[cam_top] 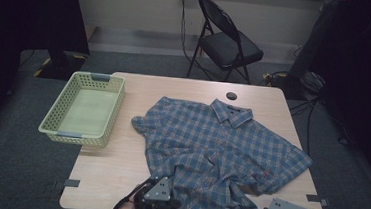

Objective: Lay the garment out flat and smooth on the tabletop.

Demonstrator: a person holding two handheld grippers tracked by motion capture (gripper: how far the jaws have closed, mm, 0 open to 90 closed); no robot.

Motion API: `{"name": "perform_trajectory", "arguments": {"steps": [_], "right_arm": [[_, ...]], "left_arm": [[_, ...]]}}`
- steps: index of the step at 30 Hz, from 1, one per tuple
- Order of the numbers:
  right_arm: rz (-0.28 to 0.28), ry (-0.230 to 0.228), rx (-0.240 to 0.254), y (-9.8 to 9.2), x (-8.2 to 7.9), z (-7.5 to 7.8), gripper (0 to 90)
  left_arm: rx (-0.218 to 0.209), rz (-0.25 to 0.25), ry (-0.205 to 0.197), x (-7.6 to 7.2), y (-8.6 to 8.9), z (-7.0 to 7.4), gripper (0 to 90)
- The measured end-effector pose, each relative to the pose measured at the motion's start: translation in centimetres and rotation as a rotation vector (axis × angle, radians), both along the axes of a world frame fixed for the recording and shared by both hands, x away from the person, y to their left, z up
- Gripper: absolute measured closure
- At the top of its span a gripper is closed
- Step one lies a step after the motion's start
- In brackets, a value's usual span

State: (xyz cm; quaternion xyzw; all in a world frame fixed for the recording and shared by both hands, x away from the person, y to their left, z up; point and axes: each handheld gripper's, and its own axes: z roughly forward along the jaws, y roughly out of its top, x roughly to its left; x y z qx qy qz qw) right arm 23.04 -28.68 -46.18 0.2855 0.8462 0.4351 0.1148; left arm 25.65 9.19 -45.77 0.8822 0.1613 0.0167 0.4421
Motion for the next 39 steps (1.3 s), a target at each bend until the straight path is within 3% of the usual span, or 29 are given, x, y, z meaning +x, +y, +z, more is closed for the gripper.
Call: {"name": "perform_trajectory", "arguments": {"steps": [2,5,7,9,11,14,16,18,22,25,26,30,34,39], "right_arm": [[0.009,-0.006,0.03,-0.3,-1.2,0.6,88.3],[0.036,-0.05,0.079,-0.8,-2.6,1.6,84.5],[0.045,-0.08,0.114,-1.2,-2.9,2.3,75.8],[0.024,-0.102,0.147,-1.6,-2.5,3.0,66.0],[0.005,-0.111,0.166,-1.9,-1.7,3.3,64.3],[-0.065,-0.098,0.134,-1.9,0.4,3.2,62.2],[-0.112,-0.084,0.099,-1.5,2.2,2.8,61.3],[-0.133,-0.073,0.076,-1.3,4.1,2.5,61.1],[-0.193,-0.066,0.046,-1.0,8.0,2.3,60.2],[-0.216,-0.011,0.002,-0.4,10.6,1.6,59.0],[-0.232,0.001,-0.027,-0.2,11.2,1.2,58.2],[-0.251,0.043,-0.083,0.2,11.8,-0.8,56.1],[-0.245,0.067,-0.113,-0.1,10.8,-2.1,50.9],[-0.239,0.064,-0.146,-0.5,9.1,-2.5,47.3]], "left_arm": [[-0.034,-0.039,-0.007,-1.2,0.2,0.9,87.0],[-0.139,-0.071,-0.009,-1.9,0.9,2.3,84.9],[-0.21,-0.049,-0.023,-1.5,1.5,3.2,80.8],[-0.217,0.0,-0.057,-0.7,1.9,4.0,75.2],[-0.23,0.034,-0.057,0.5,2.1,4.3,71.3],[-0.157,0.097,-0.07,2.5,1.4,3.9,66.6],[-0.113,0.144,-0.049,4.1,0.8,3.3,62.3],[-0.051,0.188,-0.059,5.6,0.2,2.7,59.3],[-0.004,0.288,-0.038,9.3,-0.1,1.3,55.1],[0.056,0.366,-0.027,11.7,-0.1,-0.2,55.7],[0.057,0.391,-0.011,12.1,-0.1,-0.6,58.1],[0.133,0.384,0.003,12.4,-0.2,-2.4,53.2],[0.123,0.377,0.009,11.7,0.5,-3.2,50.8],[0.152,0.352,-0.024,9.6,0.9,-3.2,51.3]]}}
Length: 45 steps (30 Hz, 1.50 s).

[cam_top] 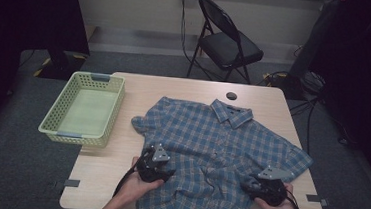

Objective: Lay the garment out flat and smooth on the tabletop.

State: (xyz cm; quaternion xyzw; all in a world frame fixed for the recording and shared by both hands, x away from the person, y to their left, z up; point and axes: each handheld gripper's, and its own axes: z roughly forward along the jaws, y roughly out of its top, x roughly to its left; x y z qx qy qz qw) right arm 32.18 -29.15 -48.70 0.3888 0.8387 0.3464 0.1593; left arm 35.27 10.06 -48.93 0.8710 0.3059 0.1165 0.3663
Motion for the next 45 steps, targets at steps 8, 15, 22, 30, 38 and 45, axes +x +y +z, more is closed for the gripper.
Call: {"name": "perform_trajectory", "arguments": {"steps": [8,15,22,30,38,45], "right_arm": [[0.027,-0.01,0.0,-1.8,-3.2,-0.2,46.8],[0.046,-0.015,-0.01,-2.8,-5.9,-0.1,46.8],[0.009,-0.08,0.039,-2.3,-3.6,1.5,38.4],[-0.036,-0.066,0.004,1.2,4.2,1.9,35.9],[-0.015,-0.004,-0.009,3.1,4.3,-0.3,34.5],[-0.003,-0.037,0.024,1.4,0.3,-0.8,34.3]], "left_arm": [[0.014,-0.086,0.005,-4.6,0.0,0.1,51.8],[0.007,-0.144,0.049,-6.9,-0.2,0.5,55.8],[-0.12,-0.013,0.013,-2.5,1.6,2.5,47.1],[-0.03,0.081,0.014,1.6,1.0,-0.1,44.0],[-0.011,0.012,-0.019,-1.7,0.0,-0.3,43.2],[-0.005,-0.077,0.016,-5.2,-0.7,0.0,43.0]]}}
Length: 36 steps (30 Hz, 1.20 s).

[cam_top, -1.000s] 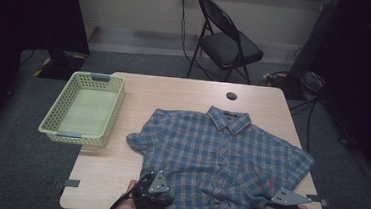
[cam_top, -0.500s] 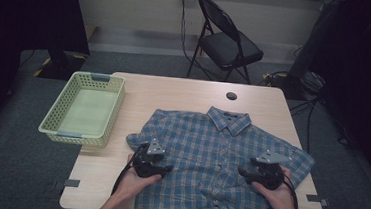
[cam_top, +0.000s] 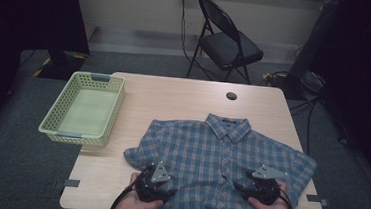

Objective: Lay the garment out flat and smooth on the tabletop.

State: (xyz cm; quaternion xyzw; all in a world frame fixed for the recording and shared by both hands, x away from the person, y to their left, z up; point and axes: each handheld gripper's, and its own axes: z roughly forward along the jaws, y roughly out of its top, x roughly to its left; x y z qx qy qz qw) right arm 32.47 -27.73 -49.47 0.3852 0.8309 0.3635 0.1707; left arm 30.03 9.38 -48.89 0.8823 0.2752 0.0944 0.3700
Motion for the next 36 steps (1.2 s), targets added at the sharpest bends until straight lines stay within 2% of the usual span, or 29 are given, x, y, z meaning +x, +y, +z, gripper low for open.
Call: {"name": "perform_trajectory", "arguments": {"steps": [4,6,9,11,13,14,15,17,19,20,21,23,25,26,27,29,32,33,36], "right_arm": [[-0.004,0.002,0.0,-0.6,-2.6,0.0,34.3],[-0.003,0.012,-0.009,-0.9,-3.6,0.2,34.2],[-0.003,0.034,-0.017,-1.0,-4.5,0.4,34.0],[-0.013,0.043,0.002,-1.3,-4.2,0.7,33.2],[-0.02,0.019,0.014,-1.5,-3.4,1.0,33.6],[-0.029,0.002,0.009,-1.5,-2.6,1.1,33.5],[-0.035,0.0,0.006,-1.5,-2.1,1.2,33.6],[-0.047,-0.017,-0.007,-1.6,-0.8,1.1,33.6],[-0.058,-0.035,-0.032,-1.5,0.3,0.9,33.6],[-0.051,-0.054,-0.054,-1.5,0.7,0.6,34.3],[-0.055,-0.053,-0.062,-1.6,0.9,0.4,33.8],[-0.058,-0.037,-0.032,-1.8,0.9,0.1,33.4],[-0.067,-0.034,-0.025,-2.0,0.7,0.1,32.3],[-0.07,-0.033,-0.019,-2.1,0.7,0.0,32.2],[-0.074,-0.022,-0.001,-2.2,0.8,-0.1,31.8],[-0.077,-0.01,0.012,-2.3,0.9,-0.1,30.7],[-0.072,-0.012,0.011,-2.3,1.0,-0.2,30.0],[-0.071,-0.011,0.012,-2.3,1.0,-0.2,29.9],[-0.071,-0.012,0.012,-2.3,1.0,-0.2,29.9]], "left_arm": [[-0.023,-0.067,0.079,-1.0,0.7,0.5,43.9],[-0.044,-0.044,0.062,-0.8,1.5,1.0,43.0],[-0.124,0.038,0.052,0.9,3.7,2.1,42.8],[-0.151,0.103,0.026,2.4,5.2,2.8,42.9],[-0.147,0.181,-0.015,4.2,6.7,3.1,43.2],[-0.145,0.207,-0.021,4.8,7.1,3.0,43.1],[-0.147,0.244,-0.014,5.7,7.6,2.8,42.1],[-0.117,0.301,-0.01,7.2,8.3,2.1,38.2],[-0.103,0.339,0.028,8.4,8.7,1.3,34.0],[-0.094,0.354,0.029,8.6,8.7,0.9,32.6],[-0.098,0.359,0.034,8.7,8.8,0.5,31.6],[-0.09,0.341,0.049,8.7,8.7,-0.2,31.6],[-0.075,0.319,0.027,8.4,8.4,-0.4,35.5],[-0.075,0.298,0.018,8.3,8.3,-0.4,40.9],[-0.078,0.286,0.017,8.2,8.2,-0.4,51.4],[-0.08,0.284,0.015,8.2,8.1,-0.3,64.2],[-0.084,0.266,-0.026,7.9,8.0,0.1,82.3],[-0.095,0.245,-0.058,7.6,7.9,0.4,84.6],[-0.109,0.204,-0.107,6.8,7.0,1.7,87.0]]}}
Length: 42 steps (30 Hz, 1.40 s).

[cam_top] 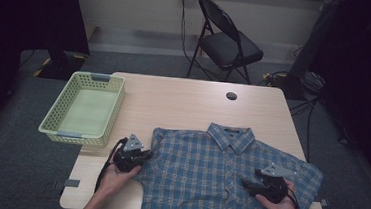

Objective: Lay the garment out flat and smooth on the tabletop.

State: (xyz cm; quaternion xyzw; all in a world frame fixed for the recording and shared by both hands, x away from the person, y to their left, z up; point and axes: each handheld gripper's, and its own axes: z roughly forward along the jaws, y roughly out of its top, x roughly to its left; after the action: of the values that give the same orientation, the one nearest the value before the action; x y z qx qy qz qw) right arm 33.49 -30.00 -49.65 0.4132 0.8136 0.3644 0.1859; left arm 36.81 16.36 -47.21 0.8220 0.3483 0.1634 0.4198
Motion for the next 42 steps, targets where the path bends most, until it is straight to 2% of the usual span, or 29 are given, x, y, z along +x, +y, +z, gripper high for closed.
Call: {"name": "perform_trajectory", "arguments": {"steps": [2,5,9,13,15,18,19,22,25,32,35,39,40,42], "right_arm": [[0.0,0.0,0.0,0.0,0.0,0.0,29.9],[-0.001,0.0,0.0,0.0,0.0,0.0,29.9],[0.0,-0.001,0.0,0.0,0.0,0.0,29.9],[0.0,-0.001,0.0,0.0,0.0,0.0,29.9],[0.001,-0.001,0.0,0.0,0.0,0.0,29.9],[0.002,-0.001,0.0,0.0,0.0,0.0,29.9],[0.002,-0.001,0.0,0.0,0.0,0.0,29.9],[0.005,-0.001,0.0,0.0,0.0,0.0,29.9],[0.005,-0.001,0.0,0.0,0.0,0.0,29.9],[0.005,-0.001,0.0,0.0,0.0,0.0,29.9],[0.007,-0.001,0.0,0.0,0.0,0.0,29.9],[0.007,-0.001,0.0,0.0,0.0,0.0,29.9],[0.007,-0.001,0.0,0.0,0.0,0.0,29.9],[0.007,0.0,0.001,0.0,0.0,0.0,29.9]], "left_arm": [[-0.009,-0.031,-0.021,-0.4,-1.1,1.0,87.0],[0.005,-0.07,-0.045,-0.8,-3.3,1.8,85.5],[0.031,-0.148,-0.039,-0.9,-7.2,2.1,82.7],[0.052,-0.198,0.025,-0.5,-10.1,0.5,81.6],[0.082,-0.233,0.059,-0.9,-11.2,-0.5,76.5],[0.111,-0.261,0.078,-1.7,-11.9,-1.2,68.5],[0.109,-0.269,0.079,-1.9,-11.9,-1.1,66.3],[0.039,-0.274,0.069,-2.2,-11.2,0.0,60.2],[-0.006,-0.261,0.037,-2.4,-10.1,1.3,55.6],[-0.15,-0.21,-0.025,-1.9,-6.9,4.4,48.9],[-0.192,-0.197,-0.044,-1.7,-6.0,5.5,47.1],[-0.197,-0.164,-0.069,-1.1,-5.0,6.4,47.4],[-0.177,-0.144,-0.076,-0.7,-4.8,6.3,49.5],[-0.151,-0.098,-0.05,0.4,-4.1,5.6,53.6]]}}
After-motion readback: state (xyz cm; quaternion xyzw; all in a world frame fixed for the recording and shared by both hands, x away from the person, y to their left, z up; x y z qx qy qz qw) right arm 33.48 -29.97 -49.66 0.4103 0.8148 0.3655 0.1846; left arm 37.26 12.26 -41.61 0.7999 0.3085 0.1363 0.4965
